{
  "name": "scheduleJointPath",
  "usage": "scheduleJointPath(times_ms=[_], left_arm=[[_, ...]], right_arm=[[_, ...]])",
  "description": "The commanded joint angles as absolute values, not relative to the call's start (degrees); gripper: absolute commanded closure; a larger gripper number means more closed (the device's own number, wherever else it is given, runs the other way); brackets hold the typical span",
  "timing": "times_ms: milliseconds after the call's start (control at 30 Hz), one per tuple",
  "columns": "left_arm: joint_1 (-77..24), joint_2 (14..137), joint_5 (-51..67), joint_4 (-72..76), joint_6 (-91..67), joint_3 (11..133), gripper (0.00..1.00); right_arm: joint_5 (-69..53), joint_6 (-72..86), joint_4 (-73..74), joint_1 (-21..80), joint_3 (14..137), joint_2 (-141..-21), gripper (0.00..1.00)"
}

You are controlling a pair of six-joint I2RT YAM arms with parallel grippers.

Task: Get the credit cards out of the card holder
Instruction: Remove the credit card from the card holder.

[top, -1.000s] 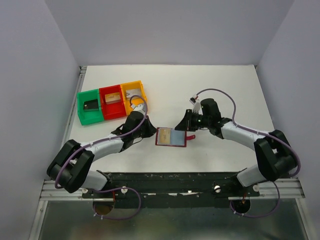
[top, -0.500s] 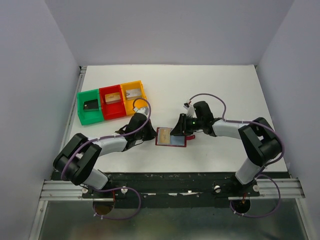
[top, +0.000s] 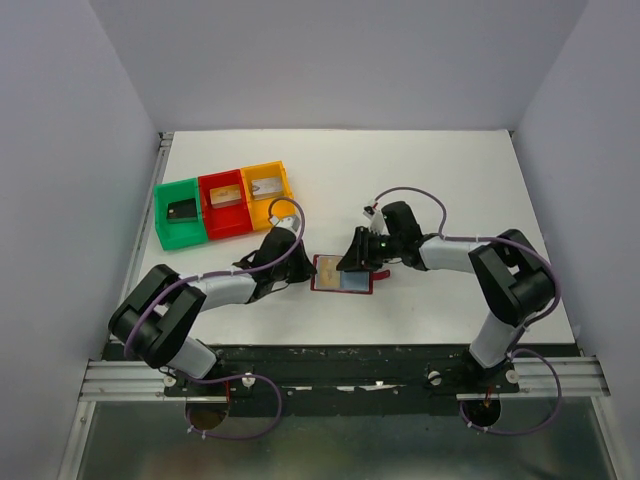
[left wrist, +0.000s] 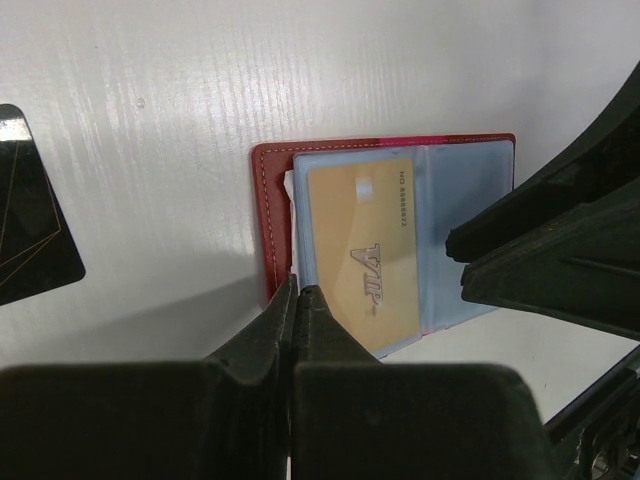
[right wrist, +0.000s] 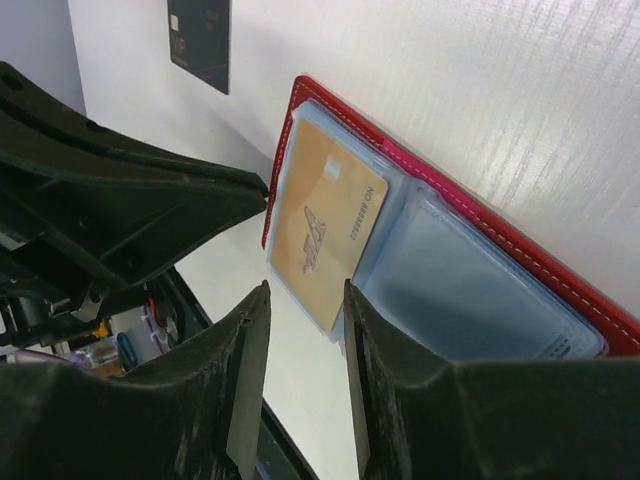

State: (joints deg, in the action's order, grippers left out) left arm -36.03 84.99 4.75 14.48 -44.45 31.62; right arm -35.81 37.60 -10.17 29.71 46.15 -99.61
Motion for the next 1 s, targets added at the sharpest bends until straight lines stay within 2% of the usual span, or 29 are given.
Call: scheduleJointPath(times_ms=[0, 967], left_arm=[[-36.65, 85.52, 5.1, 15.82, -45.0, 31.11, 1.0], [-37.53, 85.17, 4.13, 15.12, -44.74, 30.23, 1.0]], right_arm=[[-37.35, 39.29, -10.81, 30.23, 47.46, -102.04, 0.57], [-37.0, 42.01, -13.1, 31.03, 46.94, -104.24, 0.58]])
